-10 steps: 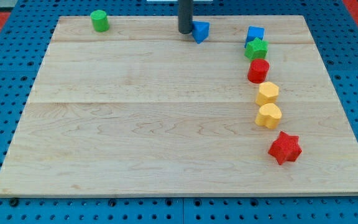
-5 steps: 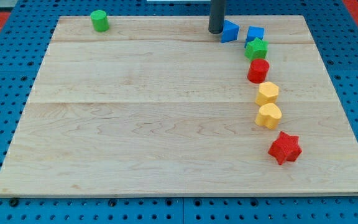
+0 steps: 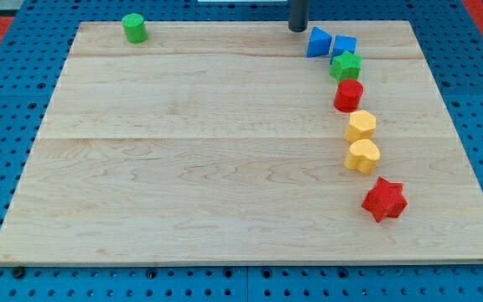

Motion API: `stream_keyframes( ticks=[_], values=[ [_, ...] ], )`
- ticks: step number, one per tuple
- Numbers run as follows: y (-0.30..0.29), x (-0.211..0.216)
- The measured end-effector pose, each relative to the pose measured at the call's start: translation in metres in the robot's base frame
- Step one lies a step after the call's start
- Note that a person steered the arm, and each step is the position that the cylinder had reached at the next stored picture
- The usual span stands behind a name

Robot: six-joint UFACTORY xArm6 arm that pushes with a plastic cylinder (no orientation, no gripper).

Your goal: Slide the blue triangle above the blue cube

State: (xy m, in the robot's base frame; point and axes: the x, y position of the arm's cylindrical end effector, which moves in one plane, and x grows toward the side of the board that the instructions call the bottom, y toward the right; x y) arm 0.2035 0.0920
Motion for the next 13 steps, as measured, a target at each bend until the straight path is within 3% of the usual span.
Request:
stream_keyframes(
  ticks=[2,3,4,5,6,10,13],
  values=[
    [-0.009,0.006],
    [-0.040,0.029],
    [-0.033,0.071],
    [-0.024,0.079],
    [0.013,0.075],
    [0.022,0.047],
    [-0.023,0.036]
  ],
)
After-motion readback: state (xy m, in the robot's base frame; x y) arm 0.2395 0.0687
